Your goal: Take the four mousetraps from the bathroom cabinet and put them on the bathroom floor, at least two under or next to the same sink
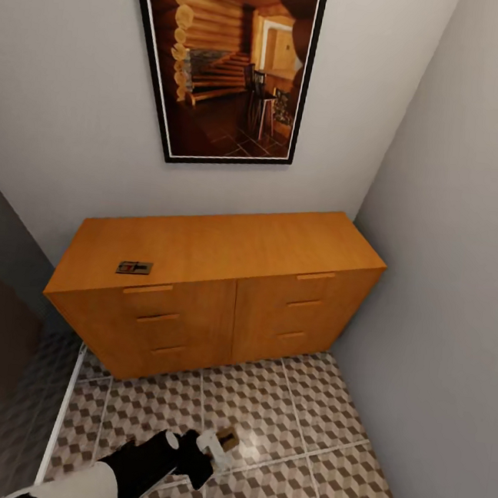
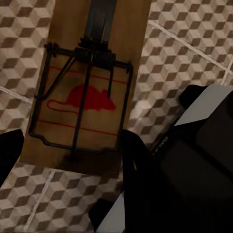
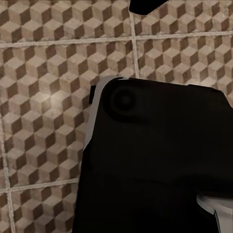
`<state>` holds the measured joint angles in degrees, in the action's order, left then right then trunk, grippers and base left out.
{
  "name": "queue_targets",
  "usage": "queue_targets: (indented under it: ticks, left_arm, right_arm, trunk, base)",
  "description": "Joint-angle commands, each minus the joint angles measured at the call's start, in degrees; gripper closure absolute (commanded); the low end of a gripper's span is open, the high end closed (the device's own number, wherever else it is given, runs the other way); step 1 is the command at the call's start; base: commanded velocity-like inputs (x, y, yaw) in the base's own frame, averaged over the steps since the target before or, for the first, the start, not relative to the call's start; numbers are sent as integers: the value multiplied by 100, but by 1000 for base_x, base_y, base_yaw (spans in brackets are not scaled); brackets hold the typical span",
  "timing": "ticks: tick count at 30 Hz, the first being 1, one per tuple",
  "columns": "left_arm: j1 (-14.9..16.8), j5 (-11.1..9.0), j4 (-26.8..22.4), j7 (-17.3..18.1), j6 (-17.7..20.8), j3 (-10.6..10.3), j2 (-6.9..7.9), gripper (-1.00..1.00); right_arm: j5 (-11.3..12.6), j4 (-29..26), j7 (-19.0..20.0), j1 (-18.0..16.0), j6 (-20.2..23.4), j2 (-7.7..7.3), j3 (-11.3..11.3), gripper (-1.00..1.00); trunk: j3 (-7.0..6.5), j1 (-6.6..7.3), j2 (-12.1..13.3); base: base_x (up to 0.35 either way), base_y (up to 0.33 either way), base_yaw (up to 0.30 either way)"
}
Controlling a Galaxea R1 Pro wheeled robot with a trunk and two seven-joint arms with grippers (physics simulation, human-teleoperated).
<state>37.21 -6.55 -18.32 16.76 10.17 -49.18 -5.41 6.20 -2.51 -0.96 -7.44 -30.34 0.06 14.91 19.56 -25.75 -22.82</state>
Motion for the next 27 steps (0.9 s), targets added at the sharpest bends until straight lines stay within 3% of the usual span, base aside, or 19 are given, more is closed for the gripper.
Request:
queue_targets:
  ticks: [1,7,10,13,20,23,25,27]
  left_arm:
    - [-36,-115,264,-5,-261,-23,3,100]
    - [-146,-691,1275,11,-1240,-15,6,100]
    - [-287,-1220,1836,12,-1799,-13,24,100]
    - [-463,-1584,2096,-4,-2254,-9,120,100]
    - [-889,-2229,2227,-13,-3018,-12,433,100]
    - [-1038,-2490,2242,-19,-3570,-12,540,100]
    - [-1168,-2674,2249,-27,-4138,-10,634,100]
    - [-1250,-2766,2252,-29,-4398,-7,711,100]
  right_arm:
    - [57,-33,-10,-4,-57,-8,53,-100]
    - [57,-117,-22,-4,-357,-29,49,-100]
    - [52,-134,-27,-4,-514,-32,48,-100]
    - [49,-142,-32,-4,-563,-32,47,-100]
    - [29,-372,-44,-4,-585,-40,54,-100]
    - [24,-531,-53,-4,-583,-44,55,-100]
    - [23,-719,-81,-4,-575,-73,54,-100]
    - [22,-892,-139,-2,-552,-96,51,-100]
  trunk:
    - [8,-3,-10]
    - [8,-3,-10]
    - [8,-3,-10]
    - [8,-3,-10]
    - [8,-3,-10]
    - [8,-3,-10]
    - [8,-3,-10]
    - [8,-3,-10]
  base:
    - [0,0,0]
    - [0,0,0]
    - [0,0,0]
    - [0,0,0]
    - [0,0,0]
    - [0,0,0]
    - [0,0,0]
    - [0,0,0]
